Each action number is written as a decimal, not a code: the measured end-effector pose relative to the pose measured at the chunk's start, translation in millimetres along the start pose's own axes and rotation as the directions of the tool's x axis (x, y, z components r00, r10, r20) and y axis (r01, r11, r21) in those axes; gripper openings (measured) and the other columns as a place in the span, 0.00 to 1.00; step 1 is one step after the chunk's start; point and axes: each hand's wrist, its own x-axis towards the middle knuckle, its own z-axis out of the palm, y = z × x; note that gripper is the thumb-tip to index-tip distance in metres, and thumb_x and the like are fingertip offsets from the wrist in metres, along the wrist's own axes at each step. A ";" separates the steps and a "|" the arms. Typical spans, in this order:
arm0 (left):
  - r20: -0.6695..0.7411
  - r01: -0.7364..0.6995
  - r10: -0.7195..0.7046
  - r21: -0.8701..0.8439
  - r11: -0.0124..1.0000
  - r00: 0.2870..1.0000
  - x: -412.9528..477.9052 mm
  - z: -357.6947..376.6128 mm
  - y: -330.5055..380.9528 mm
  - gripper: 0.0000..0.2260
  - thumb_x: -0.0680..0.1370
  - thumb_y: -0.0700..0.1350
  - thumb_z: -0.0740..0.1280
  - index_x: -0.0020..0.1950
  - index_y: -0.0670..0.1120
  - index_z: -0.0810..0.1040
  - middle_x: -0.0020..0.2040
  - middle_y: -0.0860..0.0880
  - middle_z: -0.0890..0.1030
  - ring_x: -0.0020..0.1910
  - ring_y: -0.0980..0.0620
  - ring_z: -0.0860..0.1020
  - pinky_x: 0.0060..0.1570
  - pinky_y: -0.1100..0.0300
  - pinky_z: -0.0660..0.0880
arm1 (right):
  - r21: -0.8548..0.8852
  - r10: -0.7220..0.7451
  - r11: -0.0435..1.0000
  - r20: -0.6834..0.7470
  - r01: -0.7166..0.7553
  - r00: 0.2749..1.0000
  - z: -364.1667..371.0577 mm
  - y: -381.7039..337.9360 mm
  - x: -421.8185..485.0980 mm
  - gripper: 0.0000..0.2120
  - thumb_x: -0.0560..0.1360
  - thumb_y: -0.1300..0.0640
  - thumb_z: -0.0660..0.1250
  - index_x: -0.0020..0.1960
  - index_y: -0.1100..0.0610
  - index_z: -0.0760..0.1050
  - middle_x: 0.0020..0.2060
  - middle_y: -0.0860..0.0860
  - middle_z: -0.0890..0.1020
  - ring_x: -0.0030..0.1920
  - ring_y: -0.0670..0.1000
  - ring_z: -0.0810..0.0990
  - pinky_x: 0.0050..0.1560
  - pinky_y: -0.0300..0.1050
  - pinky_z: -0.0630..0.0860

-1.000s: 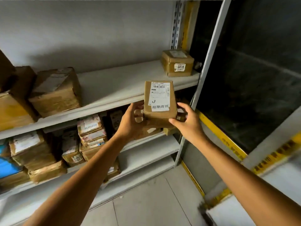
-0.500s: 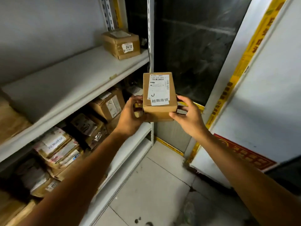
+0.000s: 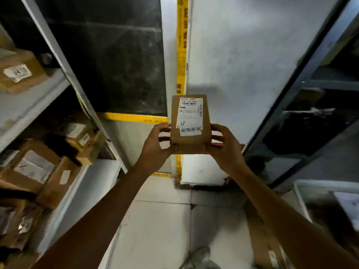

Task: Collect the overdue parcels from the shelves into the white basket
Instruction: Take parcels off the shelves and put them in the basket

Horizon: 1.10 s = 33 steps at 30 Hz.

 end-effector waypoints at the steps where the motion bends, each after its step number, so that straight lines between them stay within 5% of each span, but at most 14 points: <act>1: 0.050 -0.010 0.010 0.003 1.000 0.999 7.8 19.0 3.7 0.28 0.71 0.37 0.78 0.67 0.50 0.70 0.62 0.52 0.77 0.55 0.55 0.79 0.52 0.65 0.78 | -0.005 0.019 1.000 -0.044 -0.019 0.999 -17.4 8.9 -1.9 0.27 0.72 0.64 0.75 0.68 0.55 0.71 0.64 0.48 0.77 0.58 0.46 0.80 0.47 0.35 0.80; 7: 0.270 -0.035 0.046 -0.046 0.998 0.962 36.9 114.5 25.0 0.28 0.71 0.33 0.76 0.67 0.46 0.69 0.63 0.51 0.76 0.55 0.55 0.79 0.47 0.69 0.78 | 0.010 0.128 0.992 -0.244 -0.129 0.961 -94.3 45.0 -16.0 0.26 0.72 0.66 0.74 0.65 0.51 0.70 0.56 0.46 0.80 0.54 0.45 0.82 0.48 0.38 0.81; 14: 0.487 -0.133 0.135 -0.037 0.990 0.863 75.8 219.1 53.6 0.31 0.71 0.37 0.77 0.71 0.44 0.68 0.66 0.49 0.75 0.58 0.51 0.78 0.48 0.73 0.77 | 0.001 0.183 0.978 -0.478 -0.207 0.859 -170.3 75.5 -30.7 0.26 0.72 0.67 0.73 0.67 0.55 0.69 0.53 0.40 0.77 0.48 0.35 0.80 0.42 0.30 0.78; 19: 0.626 -0.129 0.137 -0.059 0.990 0.767 81.0 291.2 68.8 0.32 0.72 0.38 0.77 0.72 0.48 0.67 0.68 0.51 0.74 0.63 0.50 0.76 0.59 0.51 0.80 | 0.034 0.227 0.965 -0.603 -0.260 0.765 -218.9 97.7 -56.2 0.26 0.72 0.68 0.73 0.65 0.54 0.69 0.58 0.49 0.78 0.54 0.45 0.81 0.44 0.43 0.83; 26: 0.787 -0.167 0.164 -0.079 0.983 0.595 85.8 381.3 82.2 0.35 0.71 0.40 0.78 0.71 0.58 0.66 0.69 0.51 0.73 0.67 0.50 0.74 0.63 0.46 0.77 | 0.119 0.289 0.943 -0.755 -0.310 0.589 -270.0 125.0 -86.1 0.25 0.70 0.74 0.71 0.60 0.54 0.71 0.57 0.55 0.80 0.56 0.53 0.82 0.48 0.46 0.83; 31: 0.870 -0.192 0.191 -0.114 0.975 0.454 87.2 448.5 91.8 0.35 0.72 0.38 0.76 0.74 0.53 0.65 0.67 0.54 0.73 0.58 0.63 0.75 0.55 0.68 0.74 | 0.161 0.327 0.920 -0.819 -0.358 0.472 -298.3 143.4 -100.0 0.24 0.71 0.72 0.73 0.62 0.58 0.70 0.58 0.53 0.80 0.57 0.49 0.81 0.53 0.42 0.81; 33: 0.897 -0.188 0.196 -0.130 0.974 0.397 88.5 473.7 94.8 0.34 0.73 0.38 0.76 0.74 0.53 0.65 0.66 0.53 0.75 0.59 0.61 0.75 0.59 0.65 0.73 | 0.183 0.341 0.909 -0.844 -0.374 0.414 -308.8 149.5 -102.6 0.23 0.71 0.72 0.72 0.60 0.56 0.71 0.57 0.51 0.81 0.57 0.47 0.81 0.52 0.39 0.80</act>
